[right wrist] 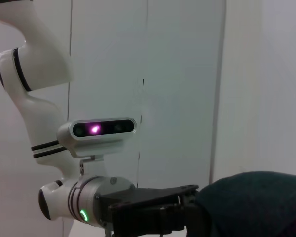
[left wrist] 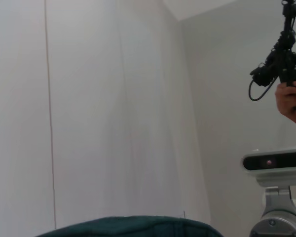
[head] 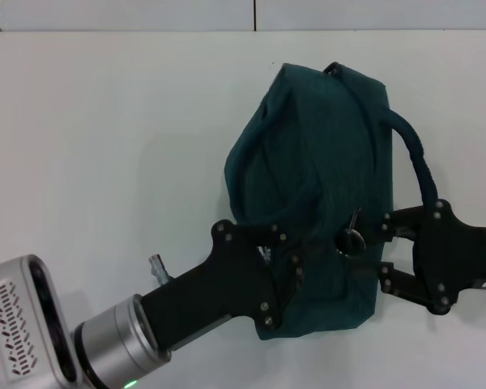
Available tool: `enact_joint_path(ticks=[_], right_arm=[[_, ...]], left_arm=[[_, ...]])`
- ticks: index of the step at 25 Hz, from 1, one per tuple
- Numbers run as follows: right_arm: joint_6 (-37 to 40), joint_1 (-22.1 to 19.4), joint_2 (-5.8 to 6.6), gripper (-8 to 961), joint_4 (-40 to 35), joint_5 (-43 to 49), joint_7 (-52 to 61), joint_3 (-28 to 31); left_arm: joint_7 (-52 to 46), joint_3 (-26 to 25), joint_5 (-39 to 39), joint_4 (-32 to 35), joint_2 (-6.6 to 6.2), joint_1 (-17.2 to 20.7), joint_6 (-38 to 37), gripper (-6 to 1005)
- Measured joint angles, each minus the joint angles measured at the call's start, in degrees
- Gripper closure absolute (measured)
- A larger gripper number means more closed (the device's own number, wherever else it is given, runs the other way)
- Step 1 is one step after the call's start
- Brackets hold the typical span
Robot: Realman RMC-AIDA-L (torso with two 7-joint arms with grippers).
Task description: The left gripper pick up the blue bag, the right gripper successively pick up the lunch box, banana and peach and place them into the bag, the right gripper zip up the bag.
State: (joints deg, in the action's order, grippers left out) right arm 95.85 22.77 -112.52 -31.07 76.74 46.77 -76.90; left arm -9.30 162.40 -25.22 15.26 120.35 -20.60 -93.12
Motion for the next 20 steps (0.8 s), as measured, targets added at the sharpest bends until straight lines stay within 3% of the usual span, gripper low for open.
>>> enact_joint_path(ticks=[20], right_arm=[[-1.58, -0.42, -1.01, 711, -0.93, 0.03, -4.96, 1.59]], left_arm=[[0.25, -0.28, -0.55, -0.70, -0.03, -0.47, 0.44, 953]])
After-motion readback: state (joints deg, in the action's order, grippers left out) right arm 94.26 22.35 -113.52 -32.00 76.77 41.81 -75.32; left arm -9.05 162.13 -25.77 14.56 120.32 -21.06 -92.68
